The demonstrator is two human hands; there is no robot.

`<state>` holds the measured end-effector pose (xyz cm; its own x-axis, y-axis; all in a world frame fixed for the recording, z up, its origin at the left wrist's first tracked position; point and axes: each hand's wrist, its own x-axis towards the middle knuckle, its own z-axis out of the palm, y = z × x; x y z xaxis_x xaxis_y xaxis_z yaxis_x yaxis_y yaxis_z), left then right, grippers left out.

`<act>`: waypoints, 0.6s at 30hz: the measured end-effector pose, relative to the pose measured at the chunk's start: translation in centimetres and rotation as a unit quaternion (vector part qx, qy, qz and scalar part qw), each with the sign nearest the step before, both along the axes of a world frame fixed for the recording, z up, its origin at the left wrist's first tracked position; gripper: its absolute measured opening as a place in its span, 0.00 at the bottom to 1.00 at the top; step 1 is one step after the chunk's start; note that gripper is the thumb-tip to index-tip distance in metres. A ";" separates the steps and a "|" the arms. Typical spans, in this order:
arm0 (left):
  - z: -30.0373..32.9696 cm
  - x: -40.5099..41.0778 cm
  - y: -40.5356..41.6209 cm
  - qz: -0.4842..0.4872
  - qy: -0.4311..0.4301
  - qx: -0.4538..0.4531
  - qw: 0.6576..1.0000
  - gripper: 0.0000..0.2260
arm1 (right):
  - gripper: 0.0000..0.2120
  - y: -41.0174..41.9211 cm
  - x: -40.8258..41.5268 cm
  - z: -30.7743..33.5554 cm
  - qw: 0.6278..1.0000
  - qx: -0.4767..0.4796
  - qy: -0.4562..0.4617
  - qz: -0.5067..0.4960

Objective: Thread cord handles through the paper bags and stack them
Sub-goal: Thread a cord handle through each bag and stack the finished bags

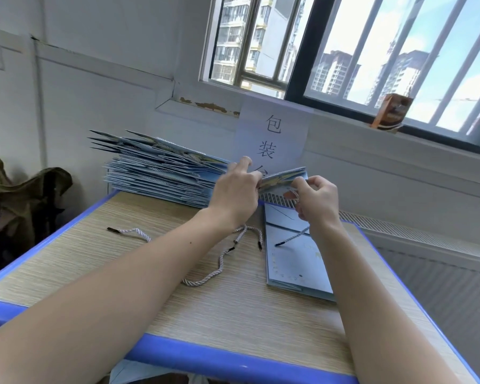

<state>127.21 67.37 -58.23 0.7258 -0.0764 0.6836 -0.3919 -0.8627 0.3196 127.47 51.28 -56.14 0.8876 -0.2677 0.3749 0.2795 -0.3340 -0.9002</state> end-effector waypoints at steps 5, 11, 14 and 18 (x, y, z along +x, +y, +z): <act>-0.4 0.1 -0.4 -0.073 -0.003 -0.019 0.997 0.10 | 0.06 0.0 -0.2 0.1 0.999 0.013 -0.034 -0.009; -0.4 0.1 -0.3 -0.072 -0.036 -0.041 0.996 0.10 | 0.05 0.0 -0.5 0.4 0.997 0.034 -0.065 0.001; -0.5 0.3 -0.2 -0.083 -0.042 -0.053 0.994 0.10 | 0.05 0.1 -0.7 0.5 0.996 0.045 -0.075 0.012; -0.7 0.6 -0.2 -0.087 -0.052 -0.066 0.993 0.10 | 0.06 0.1 -1.0 0.7 0.994 0.054 -0.087 0.025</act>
